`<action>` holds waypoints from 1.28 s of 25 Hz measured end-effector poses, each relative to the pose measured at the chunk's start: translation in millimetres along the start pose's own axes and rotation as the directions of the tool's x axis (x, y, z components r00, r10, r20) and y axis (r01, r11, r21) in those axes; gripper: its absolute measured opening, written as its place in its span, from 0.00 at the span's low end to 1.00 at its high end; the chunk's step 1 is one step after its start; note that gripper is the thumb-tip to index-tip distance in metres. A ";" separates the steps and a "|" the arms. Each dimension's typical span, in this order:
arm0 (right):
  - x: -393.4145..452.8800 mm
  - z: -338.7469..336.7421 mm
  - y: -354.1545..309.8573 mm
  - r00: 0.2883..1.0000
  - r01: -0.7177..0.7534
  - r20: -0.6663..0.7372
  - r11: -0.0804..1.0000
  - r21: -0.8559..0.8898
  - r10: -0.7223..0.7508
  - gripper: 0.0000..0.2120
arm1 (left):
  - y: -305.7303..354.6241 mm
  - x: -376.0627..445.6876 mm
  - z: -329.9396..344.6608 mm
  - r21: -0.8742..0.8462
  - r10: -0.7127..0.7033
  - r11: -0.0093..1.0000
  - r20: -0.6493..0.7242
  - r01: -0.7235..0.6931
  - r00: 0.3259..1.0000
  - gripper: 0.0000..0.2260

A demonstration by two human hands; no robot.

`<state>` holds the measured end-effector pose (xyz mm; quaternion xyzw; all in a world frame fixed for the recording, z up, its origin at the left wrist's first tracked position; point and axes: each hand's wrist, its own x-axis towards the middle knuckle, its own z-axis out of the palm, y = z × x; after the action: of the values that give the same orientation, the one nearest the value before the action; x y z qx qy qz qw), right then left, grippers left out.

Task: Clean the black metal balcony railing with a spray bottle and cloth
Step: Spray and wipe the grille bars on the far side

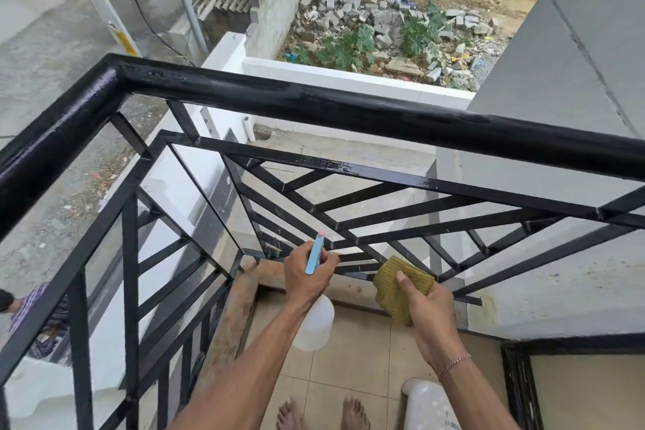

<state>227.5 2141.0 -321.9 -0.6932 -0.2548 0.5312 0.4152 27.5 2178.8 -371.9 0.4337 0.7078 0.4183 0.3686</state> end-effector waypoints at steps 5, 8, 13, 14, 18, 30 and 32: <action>4.7 3.9 1.6 1.000 -0.025 0.014 1.000 -0.006 0.025 0.05 | -15.8 0.8 3.6 -0.012 -0.054 0.998 0.041 0.054 0.998 0.09; 5.4 2.7 -0.6 1.000 -0.012 0.014 1.000 0.005 0.012 0.02 | -18.1 0.6 7.6 -0.005 -0.057 0.998 0.079 0.058 0.995 0.12; 7.4 -7.3 0.9 1.000 0.006 -0.008 1.000 0.012 -0.006 0.03 | -12.7 -2.3 20.2 0.007 0.020 1.000 0.204 -0.022 0.979 0.11; 7.7 -10.2 1.9 1.000 0.006 -0.016 1.000 0.017 -0.006 0.03 | -12.1 -3.7 25.5 0.024 0.025 0.999 0.210 -0.031 0.977 0.13; 12.9 -22.4 7.6 0.998 -0.004 -0.059 1.000 0.024 0.005 0.02 | -11.0 -9.8 44.4 0.071 0.076 0.993 0.222 -0.094 0.972 0.15; 16.8 -51.7 24.1 0.995 0.008 -0.104 0.997 0.073 0.000 0.10 | 11.3 -18.5 76.3 -0.016 0.199 0.979 0.302 -0.204 0.932 0.10; 19.0 -53.8 28.1 0.994 0.003 -0.110 0.997 0.078 0.005 0.12 | 12.5 -18.1 78.3 -0.074 0.203 0.979 0.339 -0.190 0.918 0.08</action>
<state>281.9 2124.9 -350.7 -0.7047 -0.2104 0.5020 0.4551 106.9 2186.9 -387.3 0.5617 0.5767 0.3847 0.4516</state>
